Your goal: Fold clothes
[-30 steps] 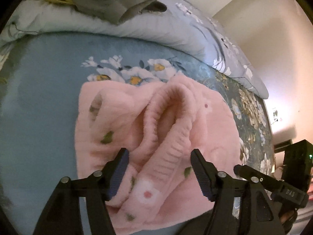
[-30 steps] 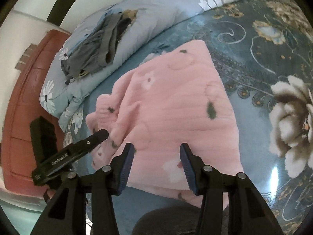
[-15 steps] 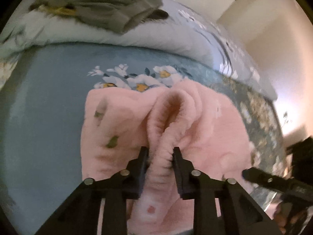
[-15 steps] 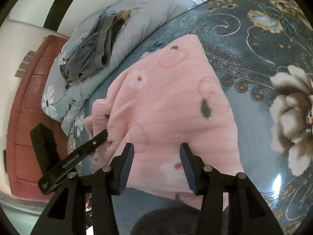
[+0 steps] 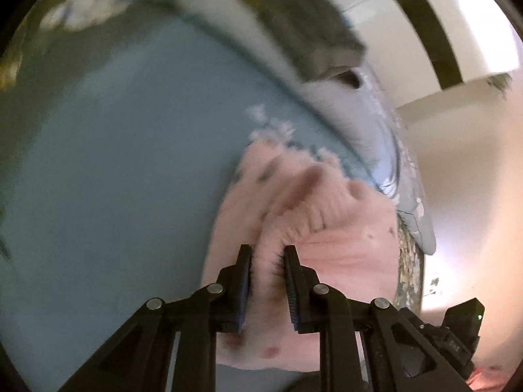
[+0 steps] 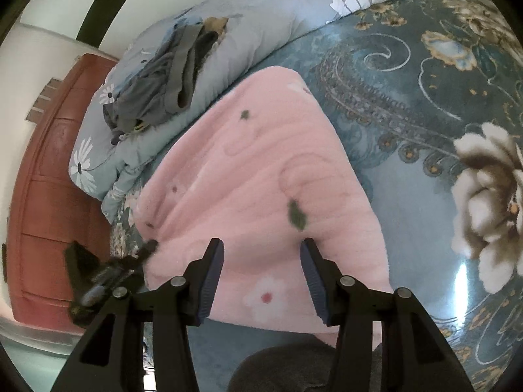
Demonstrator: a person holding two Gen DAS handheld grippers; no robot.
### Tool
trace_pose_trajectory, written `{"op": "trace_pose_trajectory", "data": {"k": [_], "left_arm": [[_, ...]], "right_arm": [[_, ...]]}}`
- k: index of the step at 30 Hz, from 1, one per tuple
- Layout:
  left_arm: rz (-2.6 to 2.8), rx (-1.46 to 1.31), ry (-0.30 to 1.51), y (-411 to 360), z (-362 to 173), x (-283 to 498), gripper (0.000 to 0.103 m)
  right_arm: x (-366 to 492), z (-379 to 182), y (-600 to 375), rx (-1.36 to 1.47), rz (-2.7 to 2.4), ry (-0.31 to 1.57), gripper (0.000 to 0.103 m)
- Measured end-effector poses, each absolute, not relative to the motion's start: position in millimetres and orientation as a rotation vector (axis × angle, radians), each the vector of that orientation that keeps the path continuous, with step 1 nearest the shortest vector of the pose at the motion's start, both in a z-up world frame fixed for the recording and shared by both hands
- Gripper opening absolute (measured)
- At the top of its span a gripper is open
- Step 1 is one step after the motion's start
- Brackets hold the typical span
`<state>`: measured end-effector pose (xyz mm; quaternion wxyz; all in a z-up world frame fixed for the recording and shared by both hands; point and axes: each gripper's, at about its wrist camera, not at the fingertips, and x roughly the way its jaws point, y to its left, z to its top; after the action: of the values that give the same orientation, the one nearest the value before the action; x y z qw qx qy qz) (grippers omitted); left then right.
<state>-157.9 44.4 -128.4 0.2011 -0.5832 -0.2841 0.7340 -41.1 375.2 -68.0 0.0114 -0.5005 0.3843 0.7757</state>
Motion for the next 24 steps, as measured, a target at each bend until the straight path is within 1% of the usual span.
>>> {"op": "trace_pose_trajectory", "data": {"k": [2, 6, 8, 10, 12, 14, 15, 16, 17, 20, 24], "left_arm": [[2.058, -1.637, -0.785, 46, -134, -155, 0.024], [2.078, -1.616, -0.727, 52, -117, -157, 0.026], [2.109, -1.594, -0.675, 52, -103, -156, 0.031], [2.191, -1.543, -0.590, 50, -79, -154, 0.039], [2.218, -1.501, -0.591, 50, -63, -155, 0.044], [2.188, -1.422, -0.635, 59, -44, -154, 0.049], [2.166, -1.383, -0.631, 69, -35, -154, 0.055], [2.146, -1.364, -0.604, 82, -30, -156, 0.058], [2.126, -1.349, -0.574, 95, -26, -158, 0.058], [2.082, -1.400, -0.462, 130, -38, -168, 0.059], [2.120, -1.457, -0.412, 135, -66, -180, 0.058]], "right_arm": [[-42, -70, 373, -1.571, 2.412, 1.188, 0.050], [-43, -65, 374, -1.563, 2.423, 1.187, 0.050], [-45, -58, 376, -1.546, 2.455, 1.169, 0.050], [-49, -51, 378, -1.530, 2.484, 1.137, 0.050], [-54, -47, 380, -1.515, 2.502, 1.117, 0.050], [-60, -46, 382, -1.507, 2.516, 1.105, 0.050], [-63, -48, 382, -1.511, 2.513, 1.107, 0.050], [-66, -51, 382, -1.515, 2.504, 1.120, 0.050], [-67, -52, 381, -1.516, 2.502, 1.136, 0.050], [-70, -56, 379, -1.523, 2.499, 1.174, 0.050], [-69, -61, 384, -1.519, 2.487, 1.177, 0.050]]}}
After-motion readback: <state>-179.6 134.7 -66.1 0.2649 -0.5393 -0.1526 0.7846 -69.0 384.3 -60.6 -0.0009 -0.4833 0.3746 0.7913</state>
